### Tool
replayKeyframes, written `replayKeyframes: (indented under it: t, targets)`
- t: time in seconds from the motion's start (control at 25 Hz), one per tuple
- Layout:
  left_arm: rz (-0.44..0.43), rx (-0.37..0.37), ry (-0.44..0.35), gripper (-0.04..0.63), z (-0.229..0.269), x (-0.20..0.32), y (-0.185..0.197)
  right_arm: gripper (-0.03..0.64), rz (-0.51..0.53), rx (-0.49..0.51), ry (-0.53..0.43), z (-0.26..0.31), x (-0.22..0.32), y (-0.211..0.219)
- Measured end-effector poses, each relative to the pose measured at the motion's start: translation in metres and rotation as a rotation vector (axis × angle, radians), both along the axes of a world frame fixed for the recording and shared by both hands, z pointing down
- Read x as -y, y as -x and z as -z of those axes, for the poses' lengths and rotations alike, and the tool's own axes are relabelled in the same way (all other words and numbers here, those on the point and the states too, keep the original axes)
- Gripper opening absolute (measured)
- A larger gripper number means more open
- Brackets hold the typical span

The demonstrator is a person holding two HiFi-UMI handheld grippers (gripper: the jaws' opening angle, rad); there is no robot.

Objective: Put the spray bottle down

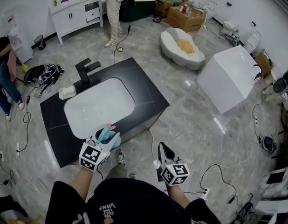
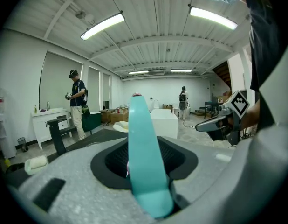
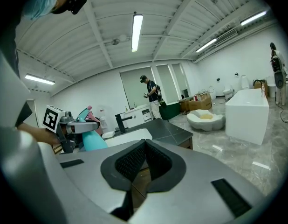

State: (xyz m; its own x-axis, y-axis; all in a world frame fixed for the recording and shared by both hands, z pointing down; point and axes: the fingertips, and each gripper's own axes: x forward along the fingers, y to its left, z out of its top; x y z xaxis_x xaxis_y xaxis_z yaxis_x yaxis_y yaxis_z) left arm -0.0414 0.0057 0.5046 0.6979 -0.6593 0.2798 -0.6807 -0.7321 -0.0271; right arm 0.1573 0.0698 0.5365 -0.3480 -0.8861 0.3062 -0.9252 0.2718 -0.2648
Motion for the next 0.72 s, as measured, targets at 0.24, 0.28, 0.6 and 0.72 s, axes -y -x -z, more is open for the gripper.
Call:
replayKeyframes:
  t: [0.24, 0.28, 0.6, 0.72]
  targets:
    - [-0.057, -0.014, -0.018, 0.175, 0.008, 0.064, -0.002, 0.003, -0.039, 0.000, -0.016, 0.007, 0.062, 0.008]
    - [-0.065, -0.014, -0.020, 0.175, 0.008, 0.074, -0.001, 0.003, -0.044, -0.001, -0.016, 0.007, 0.071, 0.010]
    - [-0.106, -0.034, -0.010, 0.175, 0.010, 0.142, 0.009, 0.003, -0.099, 0.003, -0.005, 0.004, 0.132, 0.024]
    - [-0.111, -0.047, -0.009, 0.175, 0.008, 0.161, 0.011, 0.003, -0.106, 0.006, 0.003, 0.001, 0.148, 0.029]
